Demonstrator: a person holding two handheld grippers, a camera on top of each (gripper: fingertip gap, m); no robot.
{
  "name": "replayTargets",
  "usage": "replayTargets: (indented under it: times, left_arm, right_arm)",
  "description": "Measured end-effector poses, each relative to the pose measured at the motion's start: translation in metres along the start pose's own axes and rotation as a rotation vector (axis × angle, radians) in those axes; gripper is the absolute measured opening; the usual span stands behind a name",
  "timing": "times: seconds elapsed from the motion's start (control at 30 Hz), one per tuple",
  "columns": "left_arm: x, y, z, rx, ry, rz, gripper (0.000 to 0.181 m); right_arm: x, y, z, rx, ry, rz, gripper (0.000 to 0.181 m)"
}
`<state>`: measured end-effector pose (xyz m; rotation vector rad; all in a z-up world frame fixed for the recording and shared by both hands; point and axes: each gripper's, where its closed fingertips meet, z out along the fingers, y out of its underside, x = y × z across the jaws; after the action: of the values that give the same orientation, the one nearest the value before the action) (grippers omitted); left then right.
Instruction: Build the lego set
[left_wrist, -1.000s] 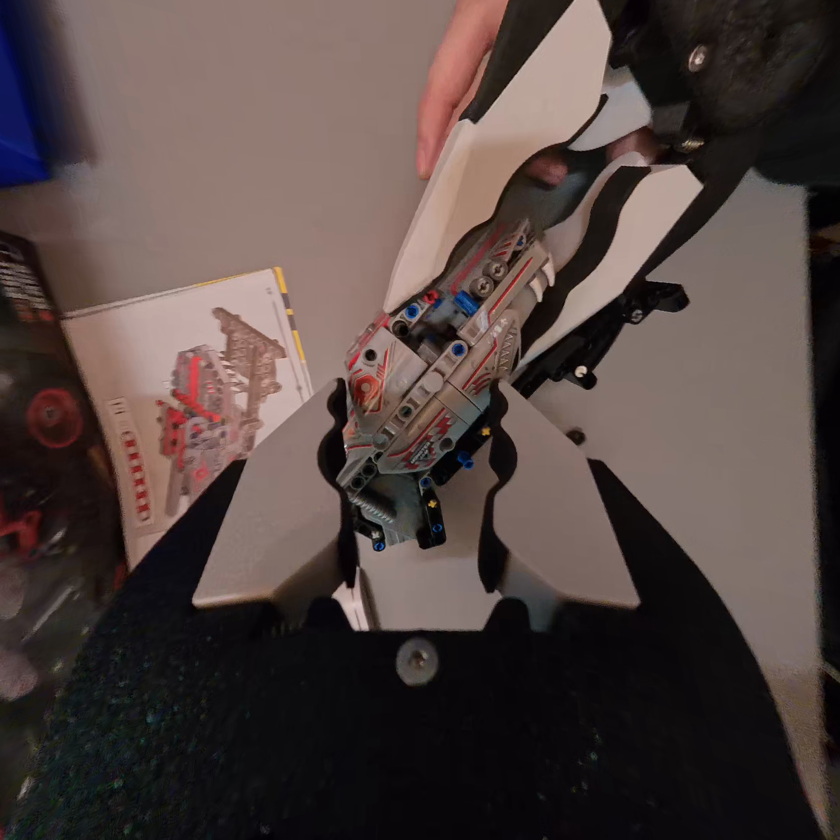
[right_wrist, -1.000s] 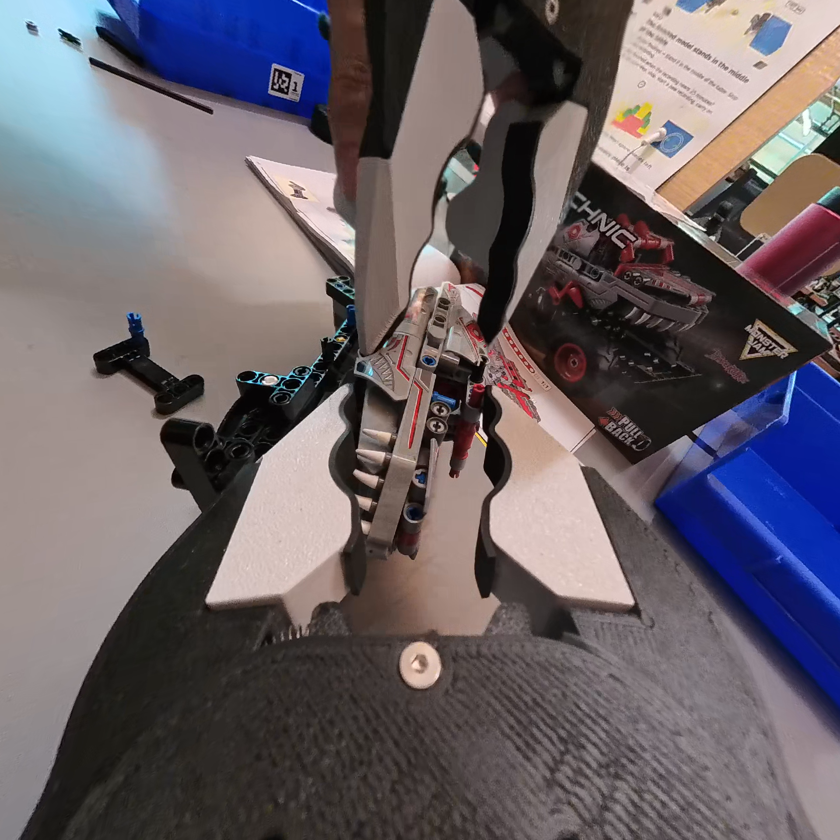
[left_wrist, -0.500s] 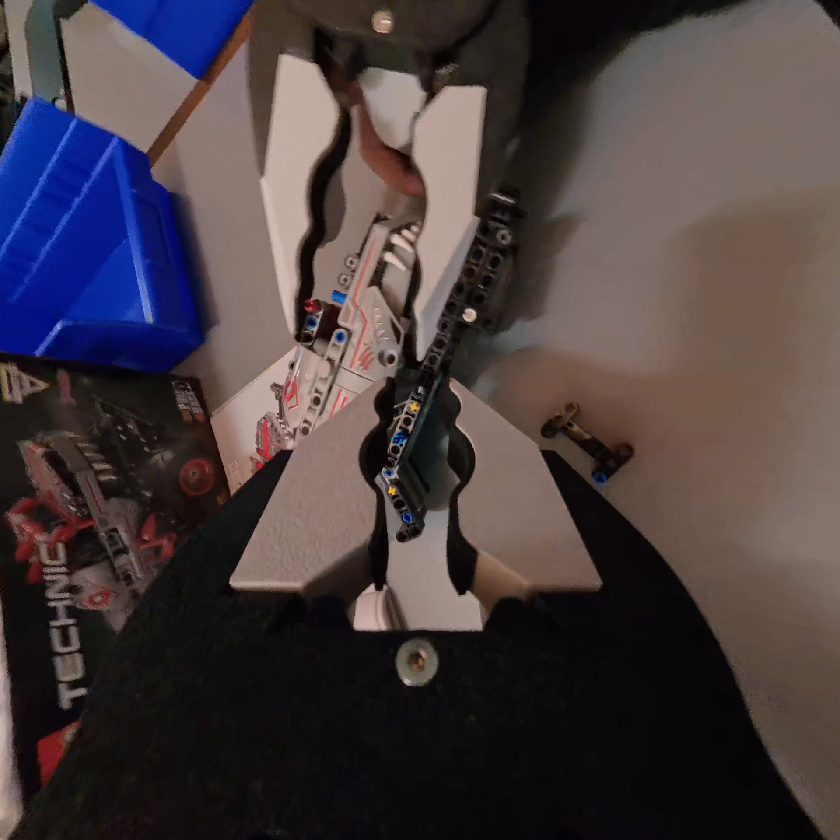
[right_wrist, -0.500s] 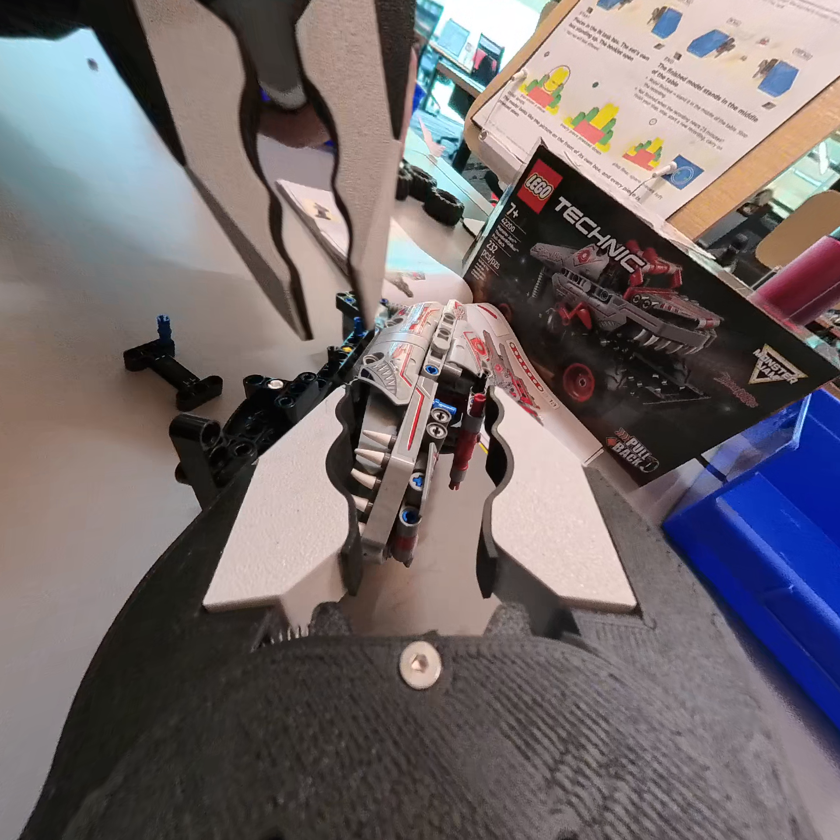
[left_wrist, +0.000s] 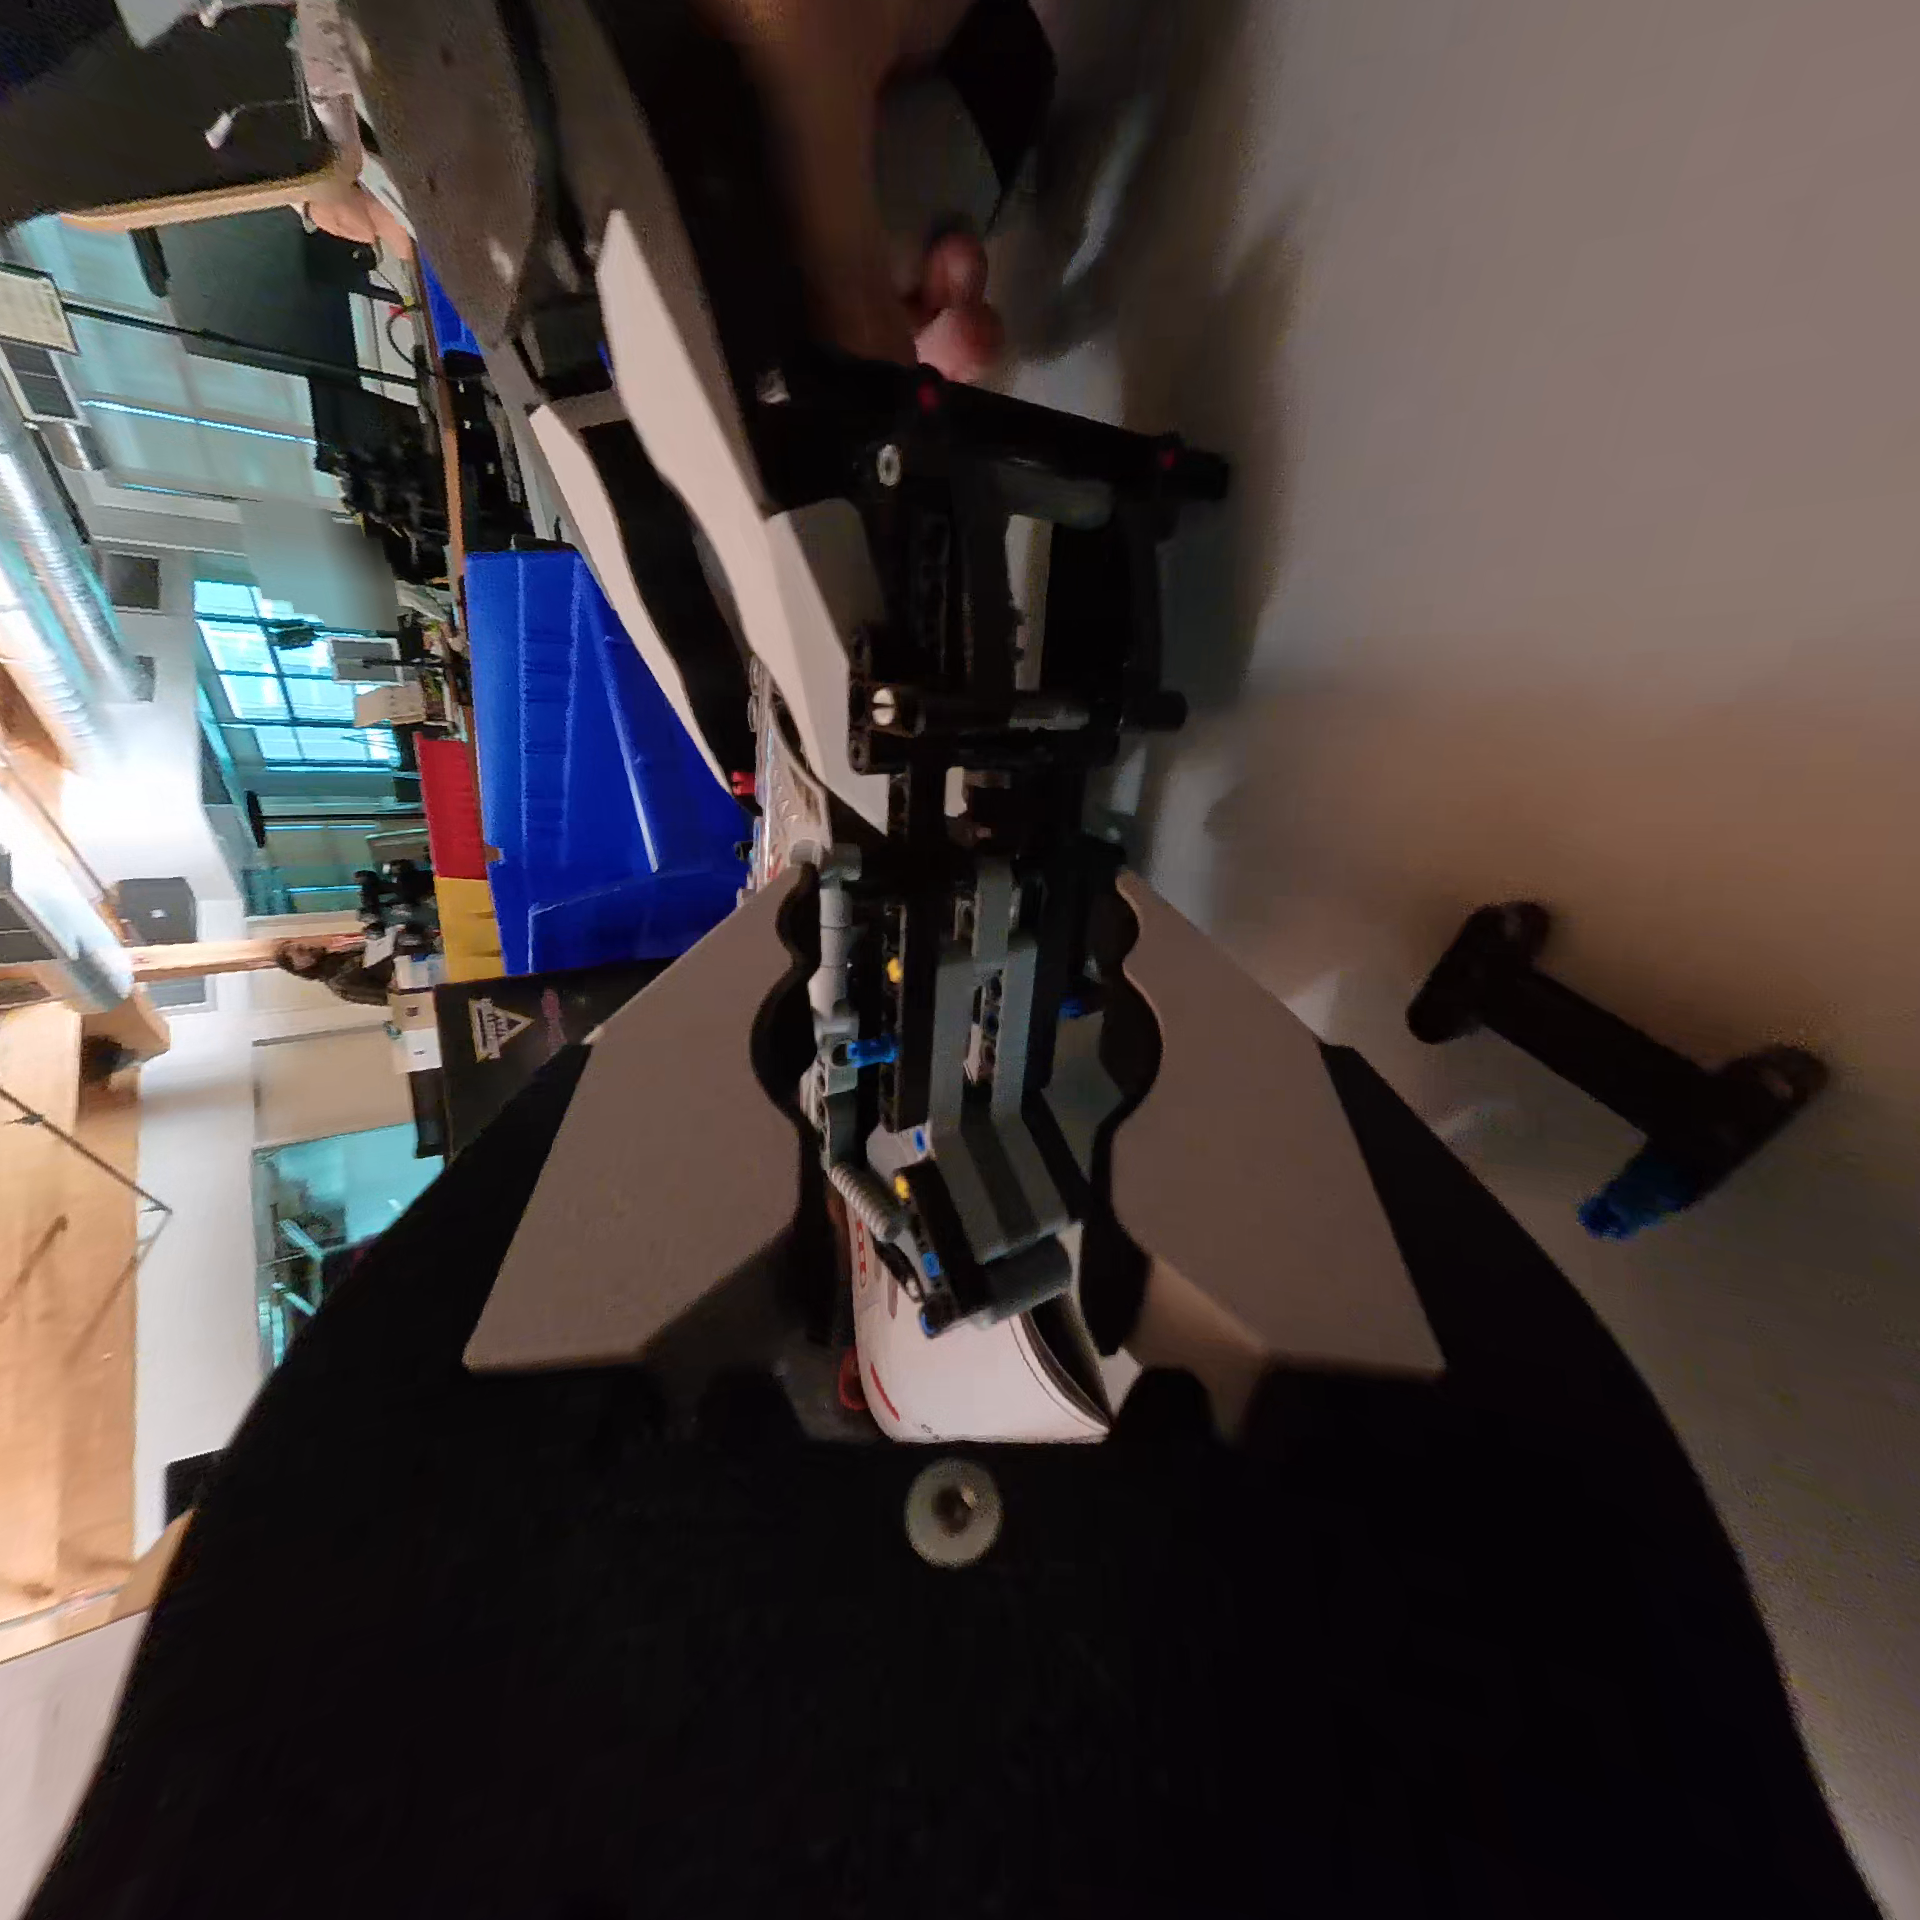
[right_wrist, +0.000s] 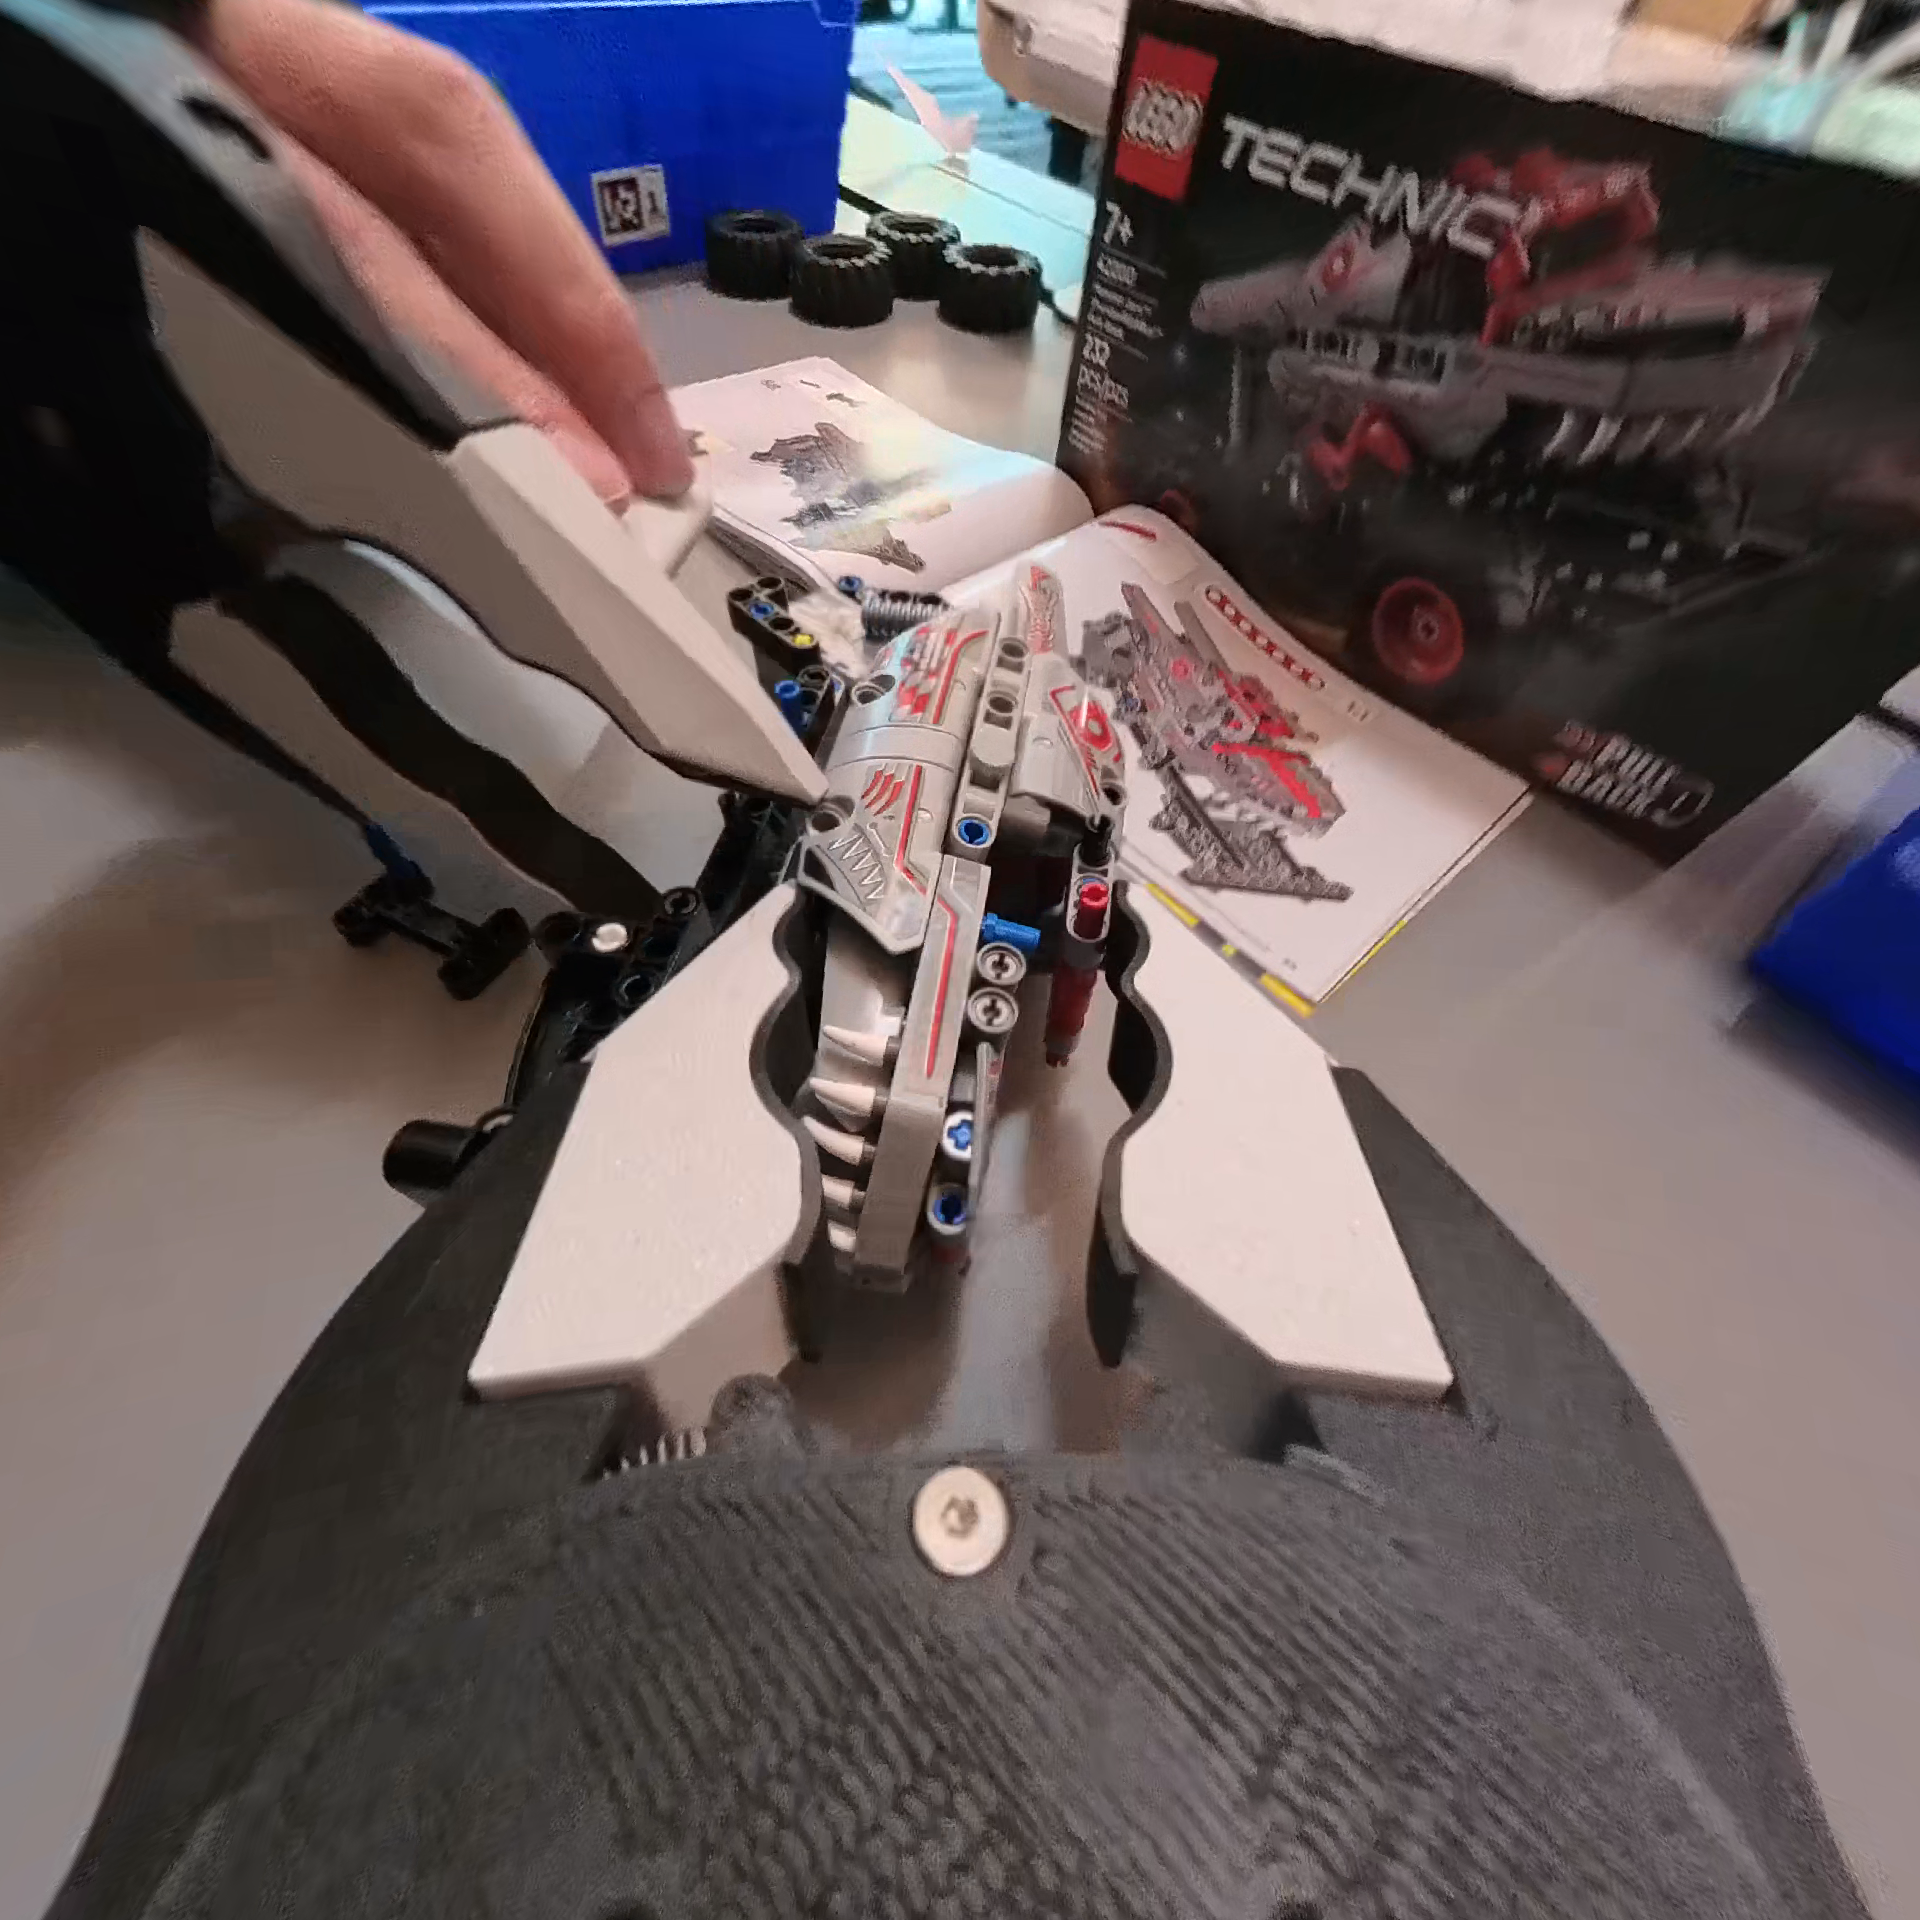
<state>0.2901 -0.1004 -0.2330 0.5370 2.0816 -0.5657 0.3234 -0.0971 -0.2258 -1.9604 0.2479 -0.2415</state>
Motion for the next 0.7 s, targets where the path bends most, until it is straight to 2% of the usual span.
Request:
replayTargets:
  times: [0.1, 0.23, 0.33, 0.43, 0.7]
  left_arm:
    - [0.0, 0.001, 0.008, -0.005, -0.034, 0.056, 0.057]
    - [0.005, 0.004, 0.017, -0.014, 0.008, 0.105, 0.073]
    - [0.001, 0.007, 0.02, -0.021, 0.029, 0.168, 0.072]
    - [-0.002, 0.006, 0.024, -0.022, 0.051, 0.127, 0.073]
    - [-0.006, 0.004, 0.034, -0.06, -0.019, 0.094, 0.074]
  right_arm:
    - [0.002, 0.006, -0.001, -0.033, -0.025, 0.108, 0.055]
    - [0.007, 0.014, -0.001, -0.071, -0.061, 0.248, 0.053]
    - [0.01, 0.014, -0.001, -0.063, -0.075, 0.289, 0.053]
    - [0.01, 0.014, -0.001, -0.063, -0.091, 0.314, 0.053]
    - [0.013, 0.015, -0.001, -0.065, -0.089, 0.346, 0.052]
